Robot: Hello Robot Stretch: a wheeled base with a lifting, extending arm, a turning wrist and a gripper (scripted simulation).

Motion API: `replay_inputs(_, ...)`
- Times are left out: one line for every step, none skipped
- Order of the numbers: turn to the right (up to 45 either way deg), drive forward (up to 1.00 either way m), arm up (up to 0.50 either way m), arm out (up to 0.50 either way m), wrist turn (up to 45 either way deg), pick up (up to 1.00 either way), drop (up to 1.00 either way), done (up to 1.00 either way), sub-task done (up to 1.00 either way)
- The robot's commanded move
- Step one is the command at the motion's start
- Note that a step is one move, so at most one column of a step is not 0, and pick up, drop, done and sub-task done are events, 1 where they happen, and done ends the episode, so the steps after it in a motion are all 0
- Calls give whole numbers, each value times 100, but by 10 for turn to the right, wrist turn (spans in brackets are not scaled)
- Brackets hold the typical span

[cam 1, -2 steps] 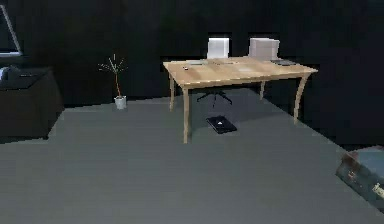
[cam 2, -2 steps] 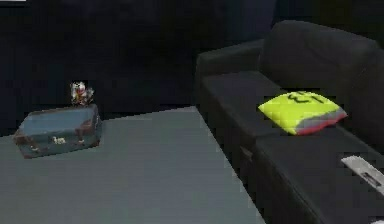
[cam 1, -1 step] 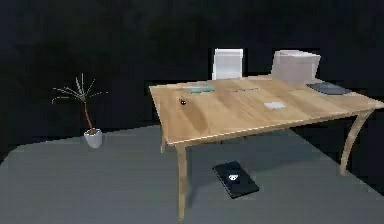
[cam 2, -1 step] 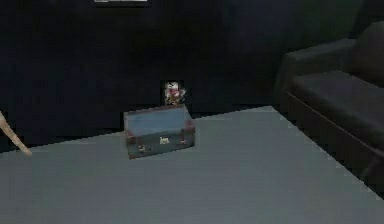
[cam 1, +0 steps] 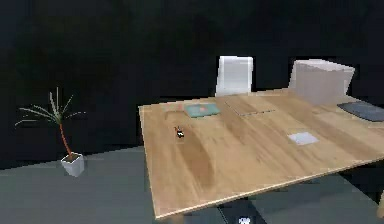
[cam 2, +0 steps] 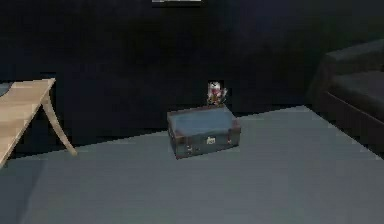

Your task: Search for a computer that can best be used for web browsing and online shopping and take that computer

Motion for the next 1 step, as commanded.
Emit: replay_inputs(-450,0,0,0,0,0,0,0,0)
